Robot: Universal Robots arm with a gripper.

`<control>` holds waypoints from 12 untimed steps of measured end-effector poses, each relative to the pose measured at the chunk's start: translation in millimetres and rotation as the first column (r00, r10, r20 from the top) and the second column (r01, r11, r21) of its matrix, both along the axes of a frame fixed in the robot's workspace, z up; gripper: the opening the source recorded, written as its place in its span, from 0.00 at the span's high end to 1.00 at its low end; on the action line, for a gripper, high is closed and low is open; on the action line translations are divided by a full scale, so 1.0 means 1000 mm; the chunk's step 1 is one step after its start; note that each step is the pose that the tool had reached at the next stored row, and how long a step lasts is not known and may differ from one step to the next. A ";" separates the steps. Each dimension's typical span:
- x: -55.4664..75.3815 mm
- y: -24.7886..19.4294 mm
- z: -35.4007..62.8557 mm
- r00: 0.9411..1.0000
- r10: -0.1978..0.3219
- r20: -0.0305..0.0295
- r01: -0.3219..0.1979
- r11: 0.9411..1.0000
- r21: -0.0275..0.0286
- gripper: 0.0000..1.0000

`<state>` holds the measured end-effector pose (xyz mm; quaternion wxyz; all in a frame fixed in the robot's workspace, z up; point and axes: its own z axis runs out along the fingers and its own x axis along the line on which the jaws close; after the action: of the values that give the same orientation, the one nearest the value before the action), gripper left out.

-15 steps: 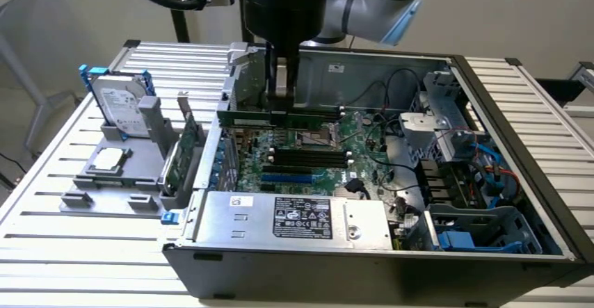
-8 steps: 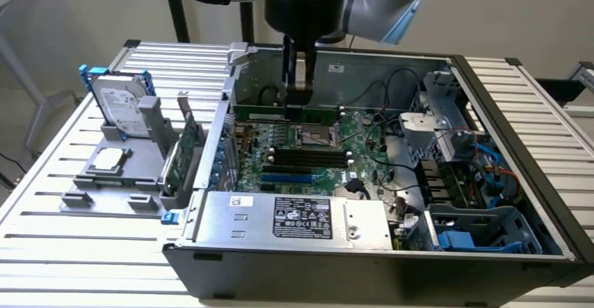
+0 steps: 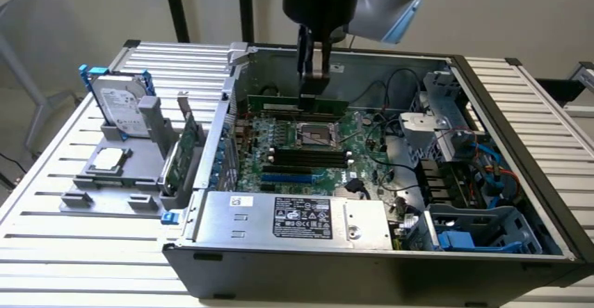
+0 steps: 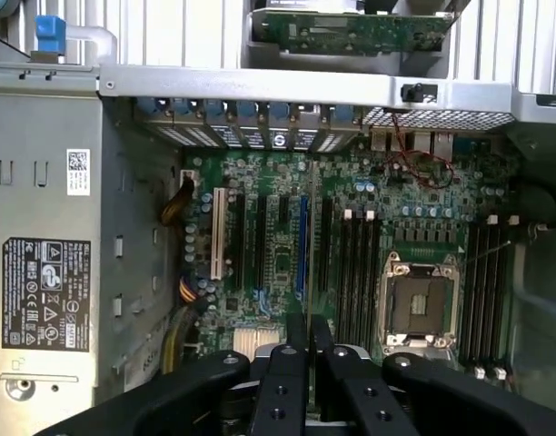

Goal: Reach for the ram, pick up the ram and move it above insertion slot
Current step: 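Pick up the ram and move it above insertion slot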

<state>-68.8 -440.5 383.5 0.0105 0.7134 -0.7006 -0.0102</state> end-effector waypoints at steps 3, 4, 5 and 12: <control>0.005 0.0093 0.0000 1.000 0.000 0.000 0.000 1.000 0.000 0.87; 0.007 0.0120 -0.0002 1.000 0.000 0.000 0.000 1.000 0.000 0.87; 0.008 0.0141 -0.0003 1.000 0.000 0.000 0.000 1.000 0.000 0.87; 0.013 0.0168 -0.0029 1.000 0.000 0.002 0.000 1.000 0.001 0.87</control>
<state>-56.2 -423.8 380.5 0.0096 0.7134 -0.7006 -0.0098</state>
